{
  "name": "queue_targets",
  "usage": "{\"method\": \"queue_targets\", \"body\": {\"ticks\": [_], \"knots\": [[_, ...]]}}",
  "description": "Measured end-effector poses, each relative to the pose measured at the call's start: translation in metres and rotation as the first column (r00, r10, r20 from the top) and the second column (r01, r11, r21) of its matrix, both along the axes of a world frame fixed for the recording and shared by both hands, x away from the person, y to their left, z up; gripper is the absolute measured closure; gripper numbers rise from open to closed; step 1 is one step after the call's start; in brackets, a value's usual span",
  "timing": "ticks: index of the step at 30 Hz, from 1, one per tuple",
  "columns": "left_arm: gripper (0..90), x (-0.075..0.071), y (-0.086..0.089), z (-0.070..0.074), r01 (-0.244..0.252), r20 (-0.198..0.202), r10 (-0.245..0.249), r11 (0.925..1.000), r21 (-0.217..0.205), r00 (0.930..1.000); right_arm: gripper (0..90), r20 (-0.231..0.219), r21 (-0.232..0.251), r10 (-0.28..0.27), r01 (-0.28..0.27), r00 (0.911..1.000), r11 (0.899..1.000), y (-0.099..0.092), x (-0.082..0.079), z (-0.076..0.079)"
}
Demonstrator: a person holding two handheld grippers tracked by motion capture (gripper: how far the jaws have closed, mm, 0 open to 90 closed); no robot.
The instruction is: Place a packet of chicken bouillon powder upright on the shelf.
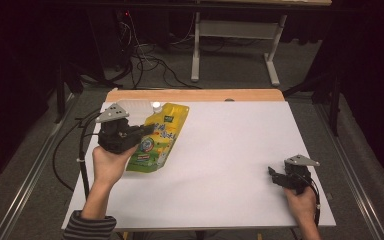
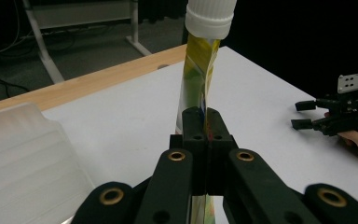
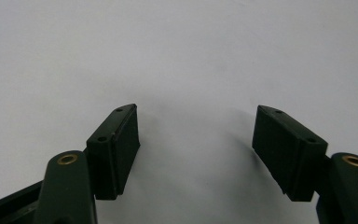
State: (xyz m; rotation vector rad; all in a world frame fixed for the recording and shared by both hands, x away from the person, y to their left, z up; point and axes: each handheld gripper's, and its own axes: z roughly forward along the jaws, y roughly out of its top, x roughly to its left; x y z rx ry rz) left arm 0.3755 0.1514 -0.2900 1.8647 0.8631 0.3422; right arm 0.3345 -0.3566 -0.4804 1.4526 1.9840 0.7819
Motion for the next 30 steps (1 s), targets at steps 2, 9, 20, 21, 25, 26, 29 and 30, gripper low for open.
{"method": "queue_targets", "body": {"ticks": [2, 9, 20, 21, 25, 26, 29, 30], "knots": [[90.0, 0.001, 0.002, 0.0, -0.002, -0.003, 0.002, 1.0, 0.0, 1.0, 31.9, 0.0, 0.0, 0.0, 0.0, 1.0, 1.0, 0.0, 0.0, 0.0], [90.0, 0.006, 0.007, 0.002, -0.015, -0.003, 0.015, 0.9999, 0.007, 0.9999, 31.8, 0.001, -0.002, 0.0, 0.0, 1.0, 1.0, 0.0, 0.0, 0.0], [90.0, 0.013, 0.016, 0.007, -0.04, 0.012, 0.039, 0.9989, 0.024, 0.9992, 31.8, 0.0, -0.001, 0.0, 0.0, 1.0, 1.0, 0.0, 0.0, 0.0], [90.0, 0.014, 0.017, 0.008, -0.042, 0.013, 0.042, 0.9987, 0.027, 0.999, 31.8, 0.0, 0.0, 0.0, 0.0, 1.0, 1.0, 0.0, 0.0, 0.0], [90.0, 0.018, 0.02, 0.007, -0.052, 0.016, 0.052, 0.9981, 0.033, 0.9985, 31.9, 0.001, -0.002, 0.0, 0.0, 1.0, 1.0, 0.0, 0.0, 0.0], [90.0, 0.019, 0.02, 0.007, -0.054, 0.015, 0.054, 0.998, 0.034, 0.9985, 31.8, 0.001, -0.002, 0.0, 0.0, 1.0, 1.0, 0.0, 0.0, 0.0], [90.0, 0.023, 0.024, 0.007, -0.061, 0.019, 0.06, 0.9975, 0.036, 0.998, 31.8, 0.0, -0.001, 0.0, 0.0, 1.0, 1.0, 0.0, 0.0, 0.0], [90.0, 0.024, 0.025, 0.007, -0.064, 0.02, 0.063, 0.9973, 0.037, 0.9978, 31.9, 0.0, -0.002, 0.001, -0.001, 1.0, 1.0, 0.0, 0.0, 0.0]]}}
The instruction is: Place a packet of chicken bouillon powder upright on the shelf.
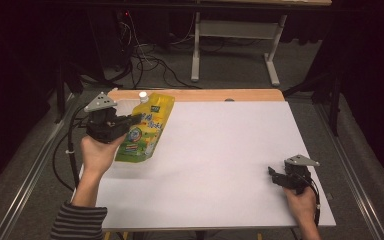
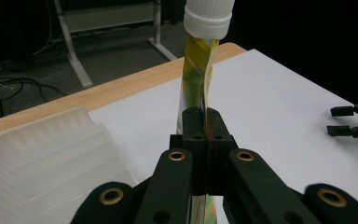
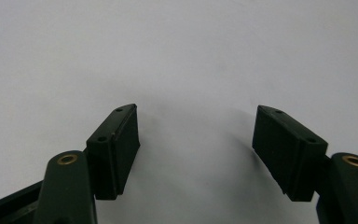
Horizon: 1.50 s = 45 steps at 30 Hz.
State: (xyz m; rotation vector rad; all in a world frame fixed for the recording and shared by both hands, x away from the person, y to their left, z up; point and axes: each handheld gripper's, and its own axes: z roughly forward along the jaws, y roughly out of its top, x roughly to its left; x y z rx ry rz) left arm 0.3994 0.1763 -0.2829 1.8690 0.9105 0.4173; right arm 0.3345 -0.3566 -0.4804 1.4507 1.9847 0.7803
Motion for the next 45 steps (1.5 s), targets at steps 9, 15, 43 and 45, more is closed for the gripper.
{"method": "queue_targets", "body": {"ticks": [9, 15, 43, 45], "knots": [[90.0, 0.013, 0.006, 0.002, -0.041, 0.024, 0.04, 0.9989, 0.023, 0.9989, 31.9, 0.001, -0.003, 0.001, -0.001, 1.0, 1.0, 0.0, 0.0, 0.0], [90.0, 0.024, 0.01, -0.001, -0.054, 0.025, 0.053, 0.9982, 0.028, 0.9982, 31.9, 0.001, -0.003, 0.0, 0.0, 1.0, 1.0, 0.0, 0.0, 0.0], [90.0, 0.065, 0.006, -0.037, -0.034, 0.032, 0.031, 0.9955, 0.089, 0.999, 31.8, 0.004, -0.009, -0.001, 0.001, 1.0, 1.0, 0.001, 0.0, 0.0], [90.0, 0.065, 0.005, -0.04, -0.026, 0.034, 0.024, 0.997, 0.073, 0.9991, 31.7, 0.002, -0.005, -0.002, 0.002, 1.0, 1.0, 0.001, 0.0, 0.0]]}}
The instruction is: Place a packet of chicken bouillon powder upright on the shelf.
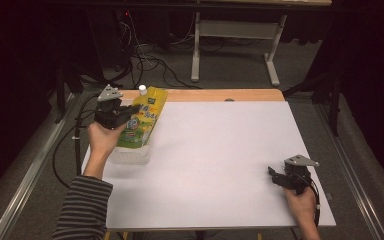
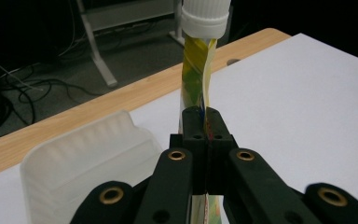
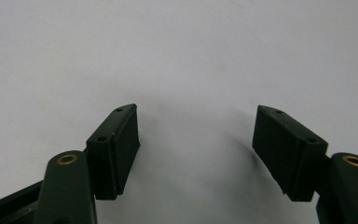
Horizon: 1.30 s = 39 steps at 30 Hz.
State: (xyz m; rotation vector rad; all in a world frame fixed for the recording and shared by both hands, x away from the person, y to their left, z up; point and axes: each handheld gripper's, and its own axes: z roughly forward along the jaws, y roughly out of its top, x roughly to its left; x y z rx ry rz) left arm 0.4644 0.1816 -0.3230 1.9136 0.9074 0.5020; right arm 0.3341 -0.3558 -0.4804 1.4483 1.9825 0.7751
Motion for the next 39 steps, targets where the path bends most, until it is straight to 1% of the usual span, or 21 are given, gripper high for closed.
{"method": "queue_targets", "body": {"ticks": [2, 4, 7, 9, 10, 12, 16, 18, 22, 24, 27, 33, 36, 39], "knots": [[90.0, 0.001, 0.001, -0.005, -0.003, -0.001, 0.003, 1.0, -0.003, 1.0, 31.7, -0.002, 0.0, 0.001, -0.001, 1.0, 1.0, 0.0, 0.0, 0.0], [90.0, 0.002, 0.004, -0.01, -0.014, -0.019, 0.014, 0.9999, 0.001, 0.9997, 31.7, -0.002, 0.0, 0.001, -0.001, 1.0, 1.0, 0.0, 0.0, 0.0], [90.0, 0.001, 0.009, -0.018, -0.022, -0.037, 0.022, 0.9997, -0.007, 0.9991, 31.7, -0.002, 0.0, 0.002, -0.002, 1.0, 1.0, -0.001, 0.0, 0.0], [90.0, -0.001, 0.013, -0.021, -0.021, -0.039, 0.02, 0.9997, -0.013, 0.999, 31.7, -0.002, 0.004, 0.002, -0.002, 1.0, 1.0, -0.001, 0.0, 0.0], [90.0, -0.001, 0.014, -0.021, -0.02, -0.04, 0.02, 0.9998, -0.009, 0.999, 31.7, -0.003, 0.004, 0.001, -0.001, 1.0, 1.0, -0.001, 0.0, 0.0], [90.0, -0.002, 0.016, -0.02, -0.008, -0.039, 0.009, 0.9999, 0.009, 0.9992, 31.7, -0.002, 0.003, 0.002, -0.002, 1.0, 1.0, -0.001, 0.0, 0.0], [89.3, -0.004, 0.019, -0.018, 0.025, -0.04, -0.023, 0.9992, 0.032, 0.9989, 31.6, -0.004, 0.005, -0.001, 0.001, 1.0, 1.0, -0.001, 0.0, 0.0], [88.5, -0.006, 0.021, -0.017, 0.025, -0.038, -0.023, 0.9981, 0.056, 0.999, 31.5, -0.004, 0.007, -0.002, 0.002, 1.0, 1.0, -0.001, 0.001, 0.0], [88.2, -0.009, 0.03, -0.015, 0.023, -0.049, -0.02, 0.9967, 0.077, 0.9986, 31.5, -0.004, 0.006, -0.002, 0.002, 1.0, 1.0, -0.001, 0.001, 0.0], [87.8, -0.011, 0.033, -0.014, 0.028, -0.057, -0.022, 0.9945, 0.101, 0.9981, 31.5, -0.003, 0.006, -0.002, 0.002, 1.0, 1.0, -0.001, 0.001, 0.0], [87.4, -0.013, 0.036, -0.014, 0.038, -0.072, -0.03, 0.9929, 0.113, 0.997, 31.5, -0.003, 0.006, -0.002, 0.002, 1.0, 1.0, -0.001, 0.0, 0.0], [87.1, -0.016, 0.039, -0.016, 0.045, -0.087, -0.032, 0.9865, 0.157, 0.9957, 31.5, -0.003, 0.004, 0.0, 0.0, 1.0, 1.0, -0.001, 0.0, 0.0], [88.7, -0.018, 0.041, -0.017, 0.058, -0.097, -0.044, 0.9864, 0.153, 0.9944, 31.5, -0.004, 0.006, -0.001, 0.001, 1.0, 1.0, -0.001, 0.0, 0.0], [89.8, -0.022, 0.039, -0.017, 0.064, -0.085, -0.049, 0.9814, 0.181, 0.9952, 31.5, -0.004, 0.006, -0.002, 0.002, 1.0, 1.0, 0.0, 0.0, 0.0]]}}
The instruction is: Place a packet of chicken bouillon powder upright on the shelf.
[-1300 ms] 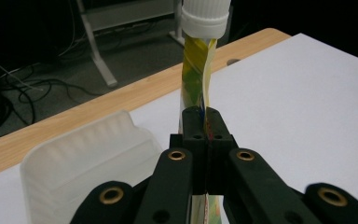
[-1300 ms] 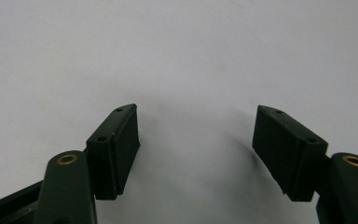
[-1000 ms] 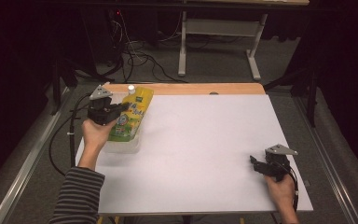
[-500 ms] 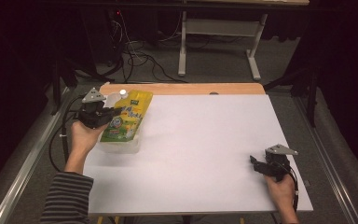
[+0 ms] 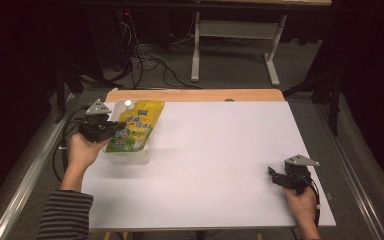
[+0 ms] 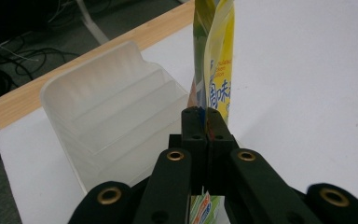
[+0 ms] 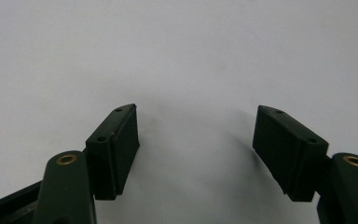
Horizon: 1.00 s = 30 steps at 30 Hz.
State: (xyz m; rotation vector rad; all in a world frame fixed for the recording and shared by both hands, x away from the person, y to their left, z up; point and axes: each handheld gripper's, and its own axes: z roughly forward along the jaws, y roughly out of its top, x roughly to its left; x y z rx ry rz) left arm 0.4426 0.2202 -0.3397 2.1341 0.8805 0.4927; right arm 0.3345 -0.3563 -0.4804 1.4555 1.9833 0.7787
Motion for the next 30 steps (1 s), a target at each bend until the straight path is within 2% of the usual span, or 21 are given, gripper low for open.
{"method": "queue_targets", "body": {"ticks": [2, 8, 11, 13, 14, 15, 17, 20, 22, 24, 25, 28, 30], "knots": [[90.0, -0.001, -0.001, 0.0, -0.001, 0.004, 0.001, 1.0, 0.002, 1.0, 31.5, 0.001, -0.002, 0.001, -0.001, 1.0, 1.0, 0.0, 0.0, 0.0], [90.0, 0.001, -0.006, -0.001, -0.013, 0.025, 0.013, 0.9995, -0.027, 0.9996, 31.5, 0.0, -0.001, 0.0, 0.0, 1.0, 1.0, 0.0, 0.0, 0.0], [90.0, 0.004, -0.018, 0.0, -0.015, 0.056, 0.015, 0.9999, -0.004, 0.9983, 31.6, 0.003, -0.006, 0.002, -0.002, 1.0, 1.0, 0.0, 0.0, 0.0], [90.0, 0.005, -0.023, 0.001, -0.008, 0.069, 0.008, 1.0, 0.0, 0.9976, 31.5, 0.005, -0.01, 0.001, -0.001, 1.0, 1.0, 0.001, 0.0, 0.0], [90.0, 0.004, -0.026, 0.0, -0.008, 0.088, 0.007, 1.0, 0.006, 0.9961, 31.6, 0.005, -0.01, 0.001, -0.001, 1.0, 1.0, 0.001, 0.0, 0.0], [90.0, 0.005, -0.027, 0.0, -0.008, 0.095, 0.008, 1.0, -0.003, 0.9954, 31.5, 0.004, -0.008, 0.001, -0.001, 1.0, 1.0, 0.001, 0.0, 0.0], [90.0, 0.005, -0.026, -0.001, 0.002, 0.099, 0.002, 0.9991, -0.043, 0.9951, 31.6, 0.003, -0.005, 0.002, -0.002, 1.0, 1.0, 0.0, 0.0, 0.0], [90.0, 0.003, -0.023, -0.004, 0.001, 0.111, 0.004, 0.9992, -0.04, 0.9938, 31.6, 0.001, -0.006, 0.003, -0.003, 1.0, 1.0, 0.0, 0.0, 0.0], [90.0, 0.001, -0.019, -0.008, -0.005, 0.101, 0.01, 0.9989, -0.046, 0.9948, 31.6, 0.002, -0.006, 0.002, -0.002, 1.0, 1.0, 0.0, 0.0, 0.0], [90.0, -0.001, -0.011, -0.012, -0.009, 0.093, 0.017, 0.9964, -0.084, 0.9955, 31.5, 0.005, -0.009, 0.001, -0.001, 1.0, 1.0, 0.0, 0.0, 0.0], [90.0, -0.002, -0.007, -0.013, -0.011, 0.09, 0.019, 0.9959, -0.09, 0.9958, 31.5, 0.003, -0.007, -0.001, 0.001, 1.0, 1.0, 0.001, 0.0, 0.0], [90.0, -0.005, 0.0, -0.015, -0.031, 0.077, 0.037, 0.996, -0.083, 0.9963, 31.5, 0.002, -0.006, 0.002, -0.002, 1.0, 1.0, 0.0, 0.0, 0.0], [90.0, -0.008, 0.004, -0.016, -0.062, 0.073, 0.065, 0.9972, -0.042, 0.9952, 31.5, 0.004, -0.008, 0.0, 0.0, 1.0, 1.0, 0.001, 0.0, 0.0]]}}
